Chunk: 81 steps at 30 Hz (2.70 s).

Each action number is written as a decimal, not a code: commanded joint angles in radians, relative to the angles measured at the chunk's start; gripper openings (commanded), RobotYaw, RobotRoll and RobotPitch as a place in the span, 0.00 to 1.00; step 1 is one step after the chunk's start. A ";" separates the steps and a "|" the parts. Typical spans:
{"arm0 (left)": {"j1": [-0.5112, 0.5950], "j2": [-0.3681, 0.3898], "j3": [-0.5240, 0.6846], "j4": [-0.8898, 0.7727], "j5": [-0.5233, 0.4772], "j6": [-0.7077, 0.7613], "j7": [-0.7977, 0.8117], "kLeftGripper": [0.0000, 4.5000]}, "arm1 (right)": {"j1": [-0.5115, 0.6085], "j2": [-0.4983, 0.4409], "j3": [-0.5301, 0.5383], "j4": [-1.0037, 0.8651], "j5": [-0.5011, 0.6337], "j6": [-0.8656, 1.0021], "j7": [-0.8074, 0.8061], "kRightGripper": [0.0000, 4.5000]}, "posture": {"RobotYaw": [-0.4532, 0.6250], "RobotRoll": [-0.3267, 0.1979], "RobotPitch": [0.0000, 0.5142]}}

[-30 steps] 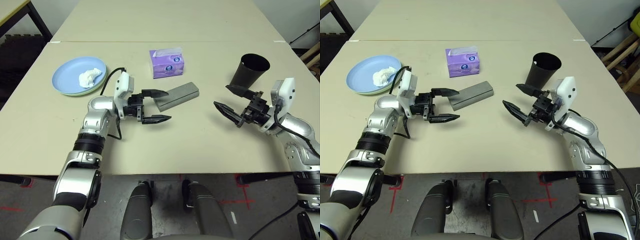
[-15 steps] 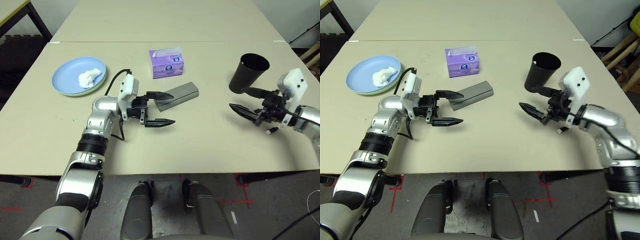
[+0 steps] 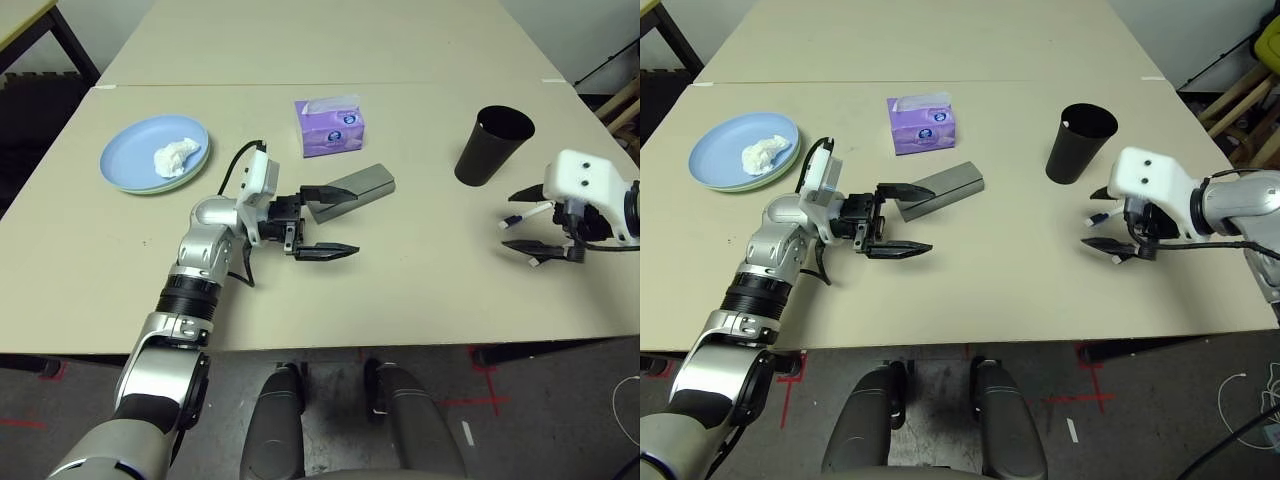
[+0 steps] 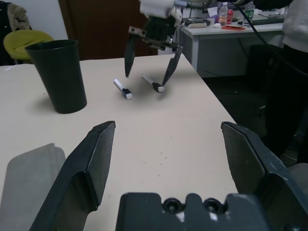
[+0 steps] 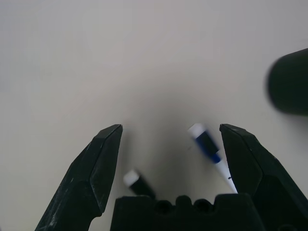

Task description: Organize and tidy the items on the table.

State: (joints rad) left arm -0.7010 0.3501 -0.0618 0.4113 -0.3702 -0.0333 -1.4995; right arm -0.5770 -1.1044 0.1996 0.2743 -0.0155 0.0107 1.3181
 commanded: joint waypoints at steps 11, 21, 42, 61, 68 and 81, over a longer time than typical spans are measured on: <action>-0.006 0.022 -0.007 -0.003 -0.001 -0.001 0.007 1.00 | -0.199 0.006 0.146 0.294 -0.250 -0.370 0.125 1.00 | 0.45 0.62 0.48; -0.003 0.032 -0.007 -0.017 -0.002 0.011 0.013 1.00 | -0.219 0.043 0.170 0.339 -0.302 -0.458 0.138 1.00 | 0.47 0.62 0.50; 0.000 0.039 -0.009 -0.027 0.000 0.016 0.032 1.00 | -0.273 0.062 0.198 0.406 -0.386 -0.549 0.143 0.27 | 0.48 0.62 0.50; -0.022 0.035 -0.013 0.011 0.009 -0.004 0.030 1.00 | -0.301 0.147 -0.006 0.024 0.328 0.359 0.274 0.09 | 0.46 0.62 0.46; -0.020 0.027 -0.014 0.019 0.011 -0.012 0.032 1.00 | -0.204 0.470 -0.387 -0.017 0.499 0.282 -0.192 0.09 | 0.44 0.62 0.46; -0.025 0.031 -0.018 0.027 0.015 -0.009 0.029 1.00 | -0.115 0.781 -0.562 -0.108 0.424 -0.044 -0.805 0.09 | 0.44 0.62 0.46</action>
State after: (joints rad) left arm -0.7290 0.3758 -0.0614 0.4311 -0.3675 -0.0350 -1.4638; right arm -0.6925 -0.3289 -0.3394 0.1795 0.4208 0.0014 0.5607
